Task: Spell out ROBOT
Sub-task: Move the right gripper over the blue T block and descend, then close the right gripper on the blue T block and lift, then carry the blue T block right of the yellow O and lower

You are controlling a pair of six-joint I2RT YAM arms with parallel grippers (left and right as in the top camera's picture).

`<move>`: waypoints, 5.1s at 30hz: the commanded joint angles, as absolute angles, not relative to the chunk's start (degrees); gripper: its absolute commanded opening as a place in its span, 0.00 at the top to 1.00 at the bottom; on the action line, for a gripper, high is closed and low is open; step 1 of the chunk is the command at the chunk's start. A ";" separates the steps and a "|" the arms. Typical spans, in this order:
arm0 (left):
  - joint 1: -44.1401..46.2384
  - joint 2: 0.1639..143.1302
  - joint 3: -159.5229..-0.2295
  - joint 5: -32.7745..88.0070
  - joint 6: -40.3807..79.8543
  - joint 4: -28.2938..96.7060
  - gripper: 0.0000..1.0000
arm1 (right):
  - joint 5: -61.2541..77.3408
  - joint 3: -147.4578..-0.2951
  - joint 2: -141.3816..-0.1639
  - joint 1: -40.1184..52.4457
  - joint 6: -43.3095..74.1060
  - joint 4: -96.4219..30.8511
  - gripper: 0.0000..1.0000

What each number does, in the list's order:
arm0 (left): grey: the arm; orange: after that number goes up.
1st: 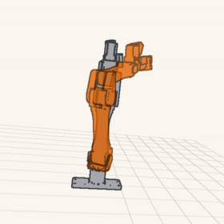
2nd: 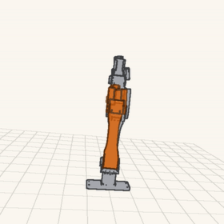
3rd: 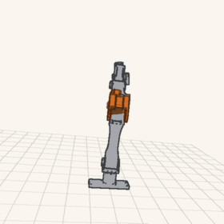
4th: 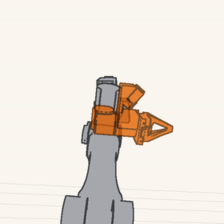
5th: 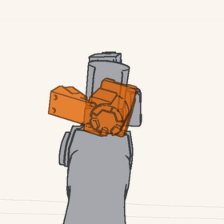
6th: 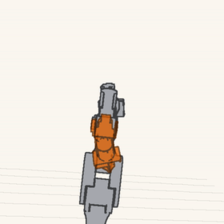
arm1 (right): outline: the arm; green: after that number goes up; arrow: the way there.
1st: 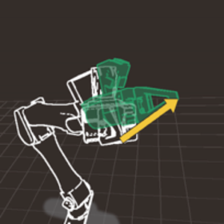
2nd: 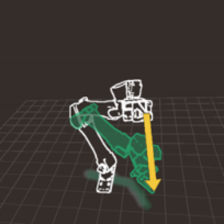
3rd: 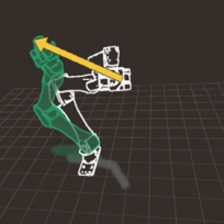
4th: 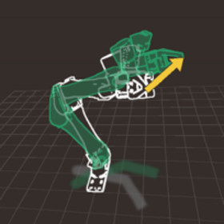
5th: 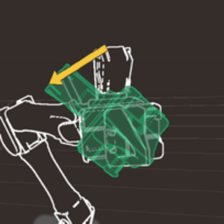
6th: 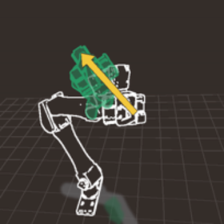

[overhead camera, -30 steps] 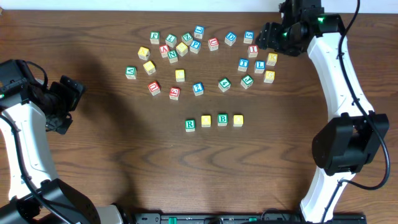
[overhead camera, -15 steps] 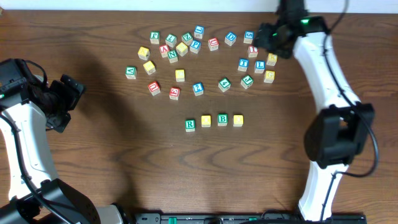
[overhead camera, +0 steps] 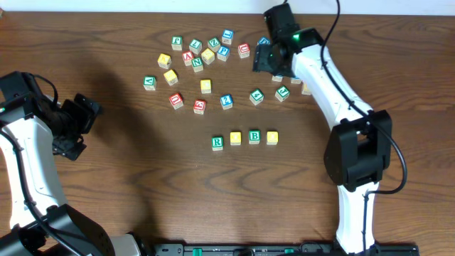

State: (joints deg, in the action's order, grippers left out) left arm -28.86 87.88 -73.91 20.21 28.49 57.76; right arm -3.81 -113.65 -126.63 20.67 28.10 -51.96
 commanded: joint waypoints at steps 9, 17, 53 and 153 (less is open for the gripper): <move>-28.91 87.68 -73.34 19.84 28.75 60.23 0.02 | -15.44 -114.52 -127.04 22.44 32.77 -52.12 0.31; -28.91 87.68 -73.34 19.84 28.73 60.40 0.02 | -14.96 -114.52 -132.27 21.39 32.45 -49.80 0.30; -28.91 87.68 -73.28 19.81 27.64 61.71 0.03 | -10.04 -114.41 -136.09 18.31 28.23 -46.11 0.37; -28.91 87.68 -73.28 19.79 26.57 63.42 0.03 | -1.54 -79.57 -110.28 19.92 27.20 -60.99 0.76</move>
State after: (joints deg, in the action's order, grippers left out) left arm -28.86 87.88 -73.84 20.21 27.11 63.07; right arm -1.43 -82.35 -110.24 19.94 26.52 -63.66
